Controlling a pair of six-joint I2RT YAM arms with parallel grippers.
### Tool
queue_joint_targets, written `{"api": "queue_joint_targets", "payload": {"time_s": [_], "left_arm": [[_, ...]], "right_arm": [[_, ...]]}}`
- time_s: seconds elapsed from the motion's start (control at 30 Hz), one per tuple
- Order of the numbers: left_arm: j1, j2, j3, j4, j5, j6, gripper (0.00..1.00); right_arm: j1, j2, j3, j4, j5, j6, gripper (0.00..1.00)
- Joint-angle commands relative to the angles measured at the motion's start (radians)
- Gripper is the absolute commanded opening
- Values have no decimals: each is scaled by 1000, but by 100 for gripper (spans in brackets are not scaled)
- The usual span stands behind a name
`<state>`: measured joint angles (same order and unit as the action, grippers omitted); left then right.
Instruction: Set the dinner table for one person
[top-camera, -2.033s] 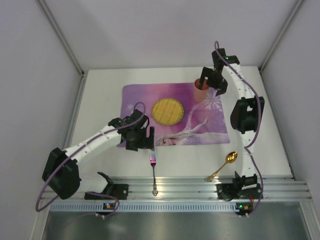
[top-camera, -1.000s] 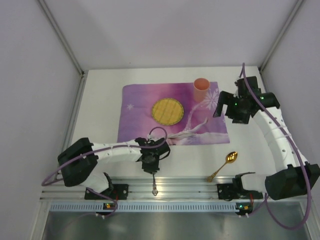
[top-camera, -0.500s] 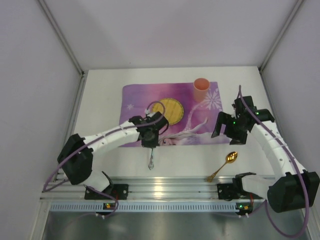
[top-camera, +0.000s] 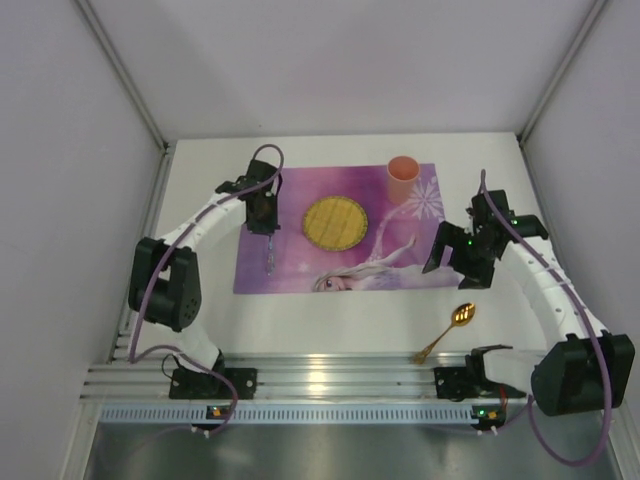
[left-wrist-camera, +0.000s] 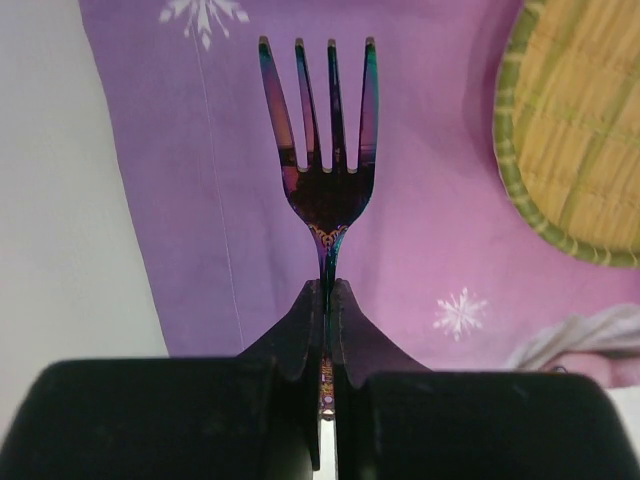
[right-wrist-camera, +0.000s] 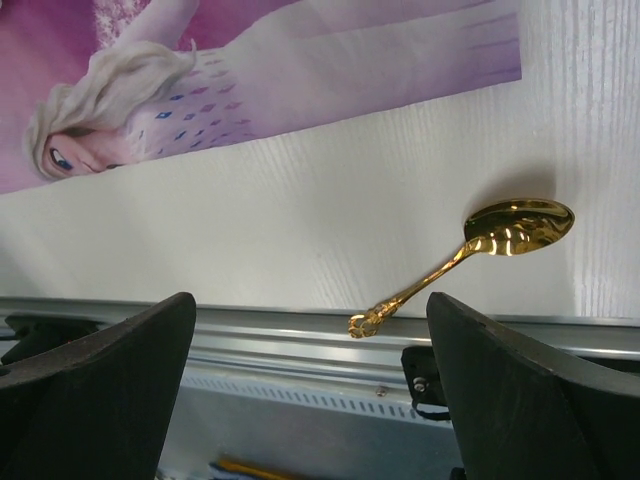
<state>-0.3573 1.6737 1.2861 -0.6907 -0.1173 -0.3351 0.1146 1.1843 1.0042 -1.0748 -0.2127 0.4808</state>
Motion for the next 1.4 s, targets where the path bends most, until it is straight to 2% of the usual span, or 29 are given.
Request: {"api": "queue_joint_targets", "payload": {"time_s": [0.0, 0.2, 0.23, 0.27, 0.33, 0.37, 0.47, 0.5, 0.6, 0.8, 0.9, 1.0, 1.03, 1.1, 1.2, 1.23, 1.37], "left_arm": [[60, 81, 83, 129, 83, 91, 0], [110, 257, 206, 135, 93, 122, 0], [124, 273, 216, 141, 99, 119, 1], [130, 297, 220, 148, 111, 117, 7], [141, 314, 225, 166, 113, 105, 30], [144, 325, 223, 169, 140, 104, 58], [144, 334, 219, 178, 131, 88, 90], [144, 336, 217, 177, 130, 84, 93], [144, 319, 202, 172, 127, 76, 95], [144, 259, 174, 157, 134, 73, 94], [144, 228, 165, 145, 134, 79, 93], [144, 189, 159, 128, 146, 80, 93], [144, 182, 157, 126, 151, 79, 93], [144, 169, 153, 114, 165, 79, 93], [144, 130, 134, 102, 168, 79, 92], [144, 123, 128, 97, 163, 79, 92], [144, 77, 82, 89, 150, 90, 92]], "right_arm": [[-15, -25, 31, 35, -17, -8, 100], [-23, 3, 28, 6, 41, -7, 100], [-23, 11, 27, 0, 51, -7, 100], [-23, 18, 14, -8, 65, -7, 100], [-23, 58, -16, -25, 70, 1, 100], [-23, 67, -65, -25, 72, 19, 100], [-27, 58, -177, 6, 56, 70, 100], [-29, 52, -200, 16, 52, 84, 100], [-38, 32, -260, 22, 58, 126, 99], [-38, -14, -390, 87, 39, 212, 84], [-38, 14, -444, 153, 45, 237, 77], [-36, 58, -466, 219, 78, 260, 65], [-36, 67, -457, 234, 96, 265, 58], [-36, 102, -441, 262, 127, 269, 54], [-38, 149, -418, 288, 194, 271, 44], [-39, 156, -412, 294, 208, 269, 37], [-44, 190, -409, 314, 275, 262, 26]]}}
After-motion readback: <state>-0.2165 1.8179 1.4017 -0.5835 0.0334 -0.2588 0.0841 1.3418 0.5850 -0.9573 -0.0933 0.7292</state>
